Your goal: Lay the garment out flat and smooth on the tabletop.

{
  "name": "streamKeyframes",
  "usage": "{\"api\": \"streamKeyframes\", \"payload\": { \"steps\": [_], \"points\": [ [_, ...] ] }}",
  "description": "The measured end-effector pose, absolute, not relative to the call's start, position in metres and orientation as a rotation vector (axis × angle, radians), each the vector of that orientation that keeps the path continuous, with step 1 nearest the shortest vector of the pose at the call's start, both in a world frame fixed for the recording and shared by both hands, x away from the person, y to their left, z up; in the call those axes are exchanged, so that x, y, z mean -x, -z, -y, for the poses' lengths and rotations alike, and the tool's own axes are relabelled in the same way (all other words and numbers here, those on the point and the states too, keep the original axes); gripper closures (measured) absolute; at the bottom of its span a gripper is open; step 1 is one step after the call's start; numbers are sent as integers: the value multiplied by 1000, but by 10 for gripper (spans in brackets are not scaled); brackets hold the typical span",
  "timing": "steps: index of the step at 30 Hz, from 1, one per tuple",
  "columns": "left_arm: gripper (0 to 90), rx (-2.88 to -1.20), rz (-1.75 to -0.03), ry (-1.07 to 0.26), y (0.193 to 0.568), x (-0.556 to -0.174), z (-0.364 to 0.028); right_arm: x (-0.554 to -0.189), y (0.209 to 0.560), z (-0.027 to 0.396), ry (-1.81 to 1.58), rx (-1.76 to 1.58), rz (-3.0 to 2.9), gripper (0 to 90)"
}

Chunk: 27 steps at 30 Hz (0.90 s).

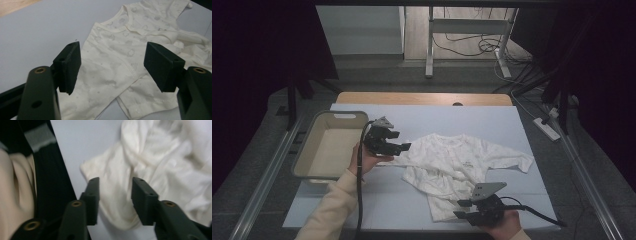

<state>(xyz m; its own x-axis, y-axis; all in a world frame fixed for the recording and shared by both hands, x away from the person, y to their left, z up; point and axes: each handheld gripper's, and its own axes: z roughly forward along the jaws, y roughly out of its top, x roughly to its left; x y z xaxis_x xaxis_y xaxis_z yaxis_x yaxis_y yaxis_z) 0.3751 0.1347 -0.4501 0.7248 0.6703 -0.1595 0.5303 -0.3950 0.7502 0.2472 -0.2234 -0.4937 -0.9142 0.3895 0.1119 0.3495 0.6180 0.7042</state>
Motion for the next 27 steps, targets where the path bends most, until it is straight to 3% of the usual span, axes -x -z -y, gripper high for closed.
{"api": "streamKeyframes", "payload": {
  "steps": [12,27],
  "points": [
    [306,-2087,-905,-214,451,-375,-133,-257,493,216,-1289,-675,-2616,375],
    [307,-2086,-902,-227,449,-374,-134,-269,507,170,-1205,-566,-2672,359]
  ]
}}
